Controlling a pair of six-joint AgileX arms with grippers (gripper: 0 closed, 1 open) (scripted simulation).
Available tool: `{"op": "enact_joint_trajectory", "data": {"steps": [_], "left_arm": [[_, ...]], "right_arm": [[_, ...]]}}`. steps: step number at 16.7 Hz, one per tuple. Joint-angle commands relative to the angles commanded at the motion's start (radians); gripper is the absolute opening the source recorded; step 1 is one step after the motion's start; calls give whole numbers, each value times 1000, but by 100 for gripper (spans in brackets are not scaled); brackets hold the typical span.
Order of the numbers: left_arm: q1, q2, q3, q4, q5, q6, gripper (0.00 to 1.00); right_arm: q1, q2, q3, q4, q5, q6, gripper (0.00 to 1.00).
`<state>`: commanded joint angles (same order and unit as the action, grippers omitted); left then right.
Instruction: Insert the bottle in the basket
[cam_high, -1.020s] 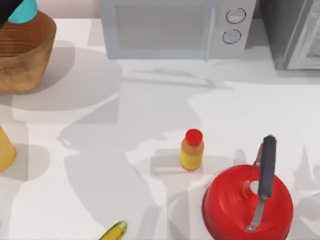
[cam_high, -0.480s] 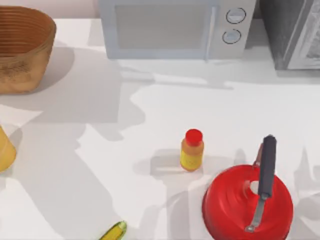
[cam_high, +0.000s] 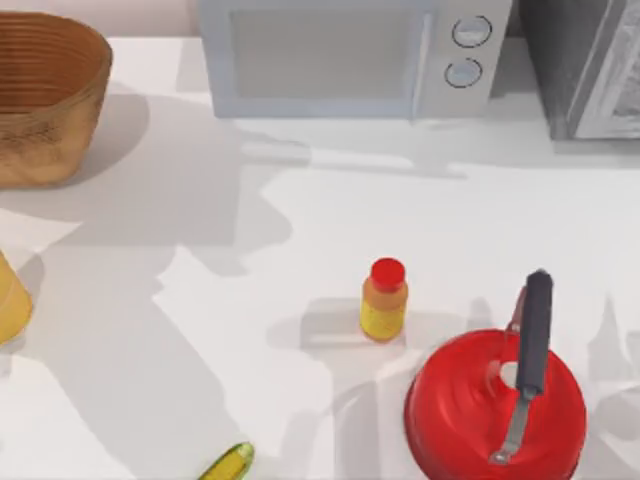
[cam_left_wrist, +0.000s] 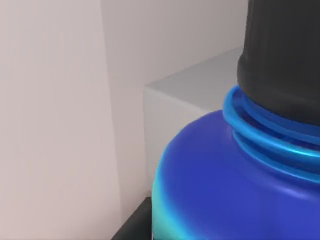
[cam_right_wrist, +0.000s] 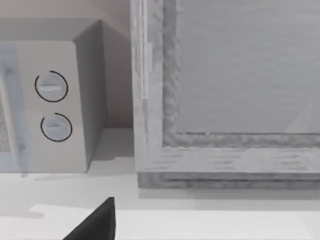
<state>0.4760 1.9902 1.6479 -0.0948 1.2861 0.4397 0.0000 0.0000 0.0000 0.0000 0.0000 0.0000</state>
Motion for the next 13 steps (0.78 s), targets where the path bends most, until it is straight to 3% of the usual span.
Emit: {"op": "enact_joint_trajectory", "data": {"steps": [6,11,13], "left_arm": [[-75,64,-46,196,-76,-102,0],[-89,73,-52,226,-89,-116,0],[-89,73,-52,226,-89,-116,15]], "right_arm": [[0,0,0,0,0,0,100],[0,0,0,0,0,0,100],[0,0,0,0,0,0,100]]}}
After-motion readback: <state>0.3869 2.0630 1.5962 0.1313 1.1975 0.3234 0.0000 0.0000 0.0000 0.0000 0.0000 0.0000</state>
